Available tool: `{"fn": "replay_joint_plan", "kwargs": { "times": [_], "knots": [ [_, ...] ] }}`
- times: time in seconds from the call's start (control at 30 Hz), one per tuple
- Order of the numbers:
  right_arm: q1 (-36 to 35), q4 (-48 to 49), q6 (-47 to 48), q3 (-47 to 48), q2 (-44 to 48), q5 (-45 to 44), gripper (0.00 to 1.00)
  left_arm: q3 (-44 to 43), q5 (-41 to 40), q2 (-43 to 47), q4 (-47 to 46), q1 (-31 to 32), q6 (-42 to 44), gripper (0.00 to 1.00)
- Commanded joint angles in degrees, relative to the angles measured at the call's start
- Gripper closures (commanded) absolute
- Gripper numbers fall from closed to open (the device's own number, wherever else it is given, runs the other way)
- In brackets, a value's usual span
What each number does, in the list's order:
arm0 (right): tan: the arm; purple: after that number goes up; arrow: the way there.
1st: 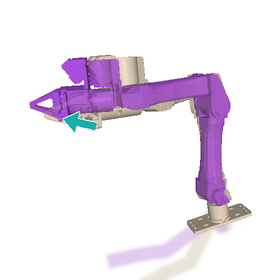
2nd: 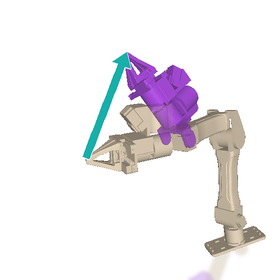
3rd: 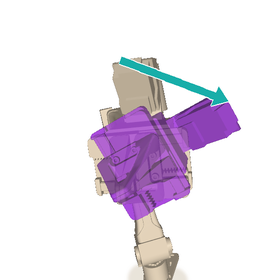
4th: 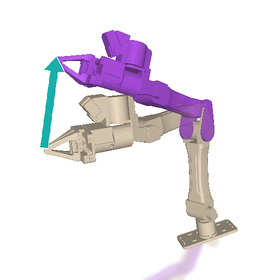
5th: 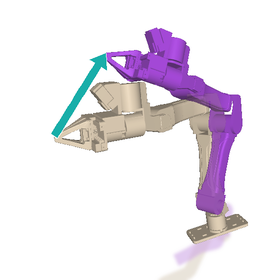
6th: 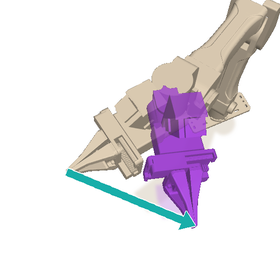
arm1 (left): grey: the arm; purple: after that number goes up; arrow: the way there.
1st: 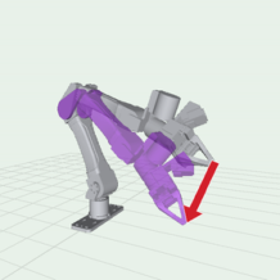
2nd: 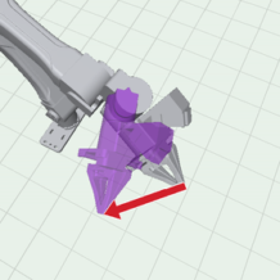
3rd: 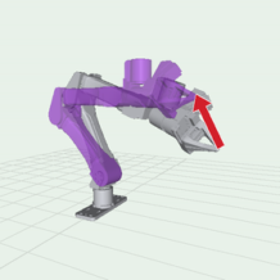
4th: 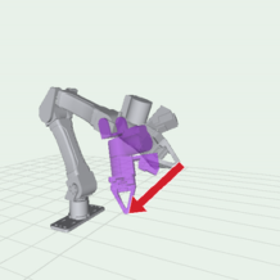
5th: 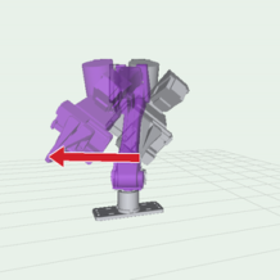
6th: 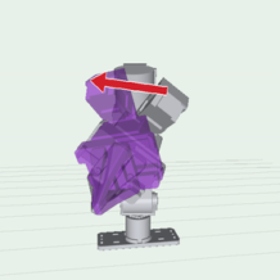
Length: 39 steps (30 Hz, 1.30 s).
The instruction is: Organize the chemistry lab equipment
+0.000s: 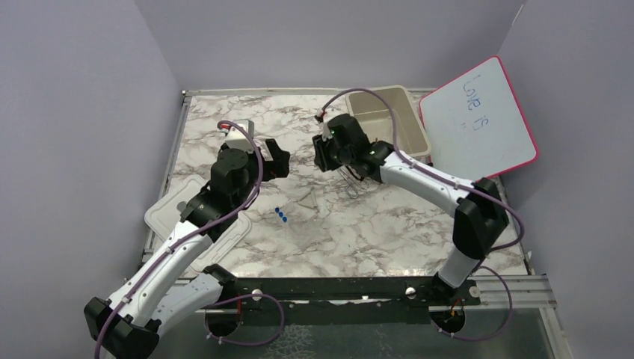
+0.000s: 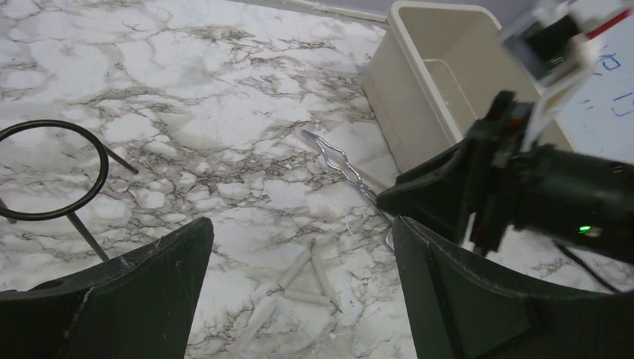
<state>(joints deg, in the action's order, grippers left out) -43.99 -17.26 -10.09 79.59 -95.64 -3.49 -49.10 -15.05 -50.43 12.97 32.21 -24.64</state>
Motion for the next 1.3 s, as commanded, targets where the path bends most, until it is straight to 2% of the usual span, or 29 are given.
{"fn": "replay_joint_plan", "kwargs": {
  "times": [0.0, 0.3, 0.7, 0.87, 1.13, 1.27],
  "knots": [
    [-3.1, -4.2, -4.2, -0.1, -7.5, 0.2, 0.61, 1.1, -2.2, 2.4, 1.1, -0.3, -1.1, 0.08],
    [-6.0, -6.0, -8.7, 1.3, -14.8, -1.8, 0.61, 1.4, -1.9, 4.1, 1.5, -0.3, 1.0, 0.08],
    [-7.8, -13.9, -11.4, 8.2, -23.1, -4.3, 0.64, 2.9, -2.3, 6.9, 1.6, -0.3, 3.8, 0.08],
    [-8.1, -16.5, -12.9, 9.8, -25.0, -8.3, 0.71, 3.6, -2.3, 7.7, 1.2, -0.3, 3.8, 0.08],
    [-8.1, -16.6, -13.2, 10.7, -26.0, -12.4, 0.93, 3.9, -2.3, 7.5, 1.1, -0.3, 3.7, 0.08],
    [-8.0, -14.5, -12.5, 10.5, -23.7, -14.4, 0.97, 3.8, -2.6, 7.4, 1.1, -0.3, 3.7, 0.08]
  ]
}}
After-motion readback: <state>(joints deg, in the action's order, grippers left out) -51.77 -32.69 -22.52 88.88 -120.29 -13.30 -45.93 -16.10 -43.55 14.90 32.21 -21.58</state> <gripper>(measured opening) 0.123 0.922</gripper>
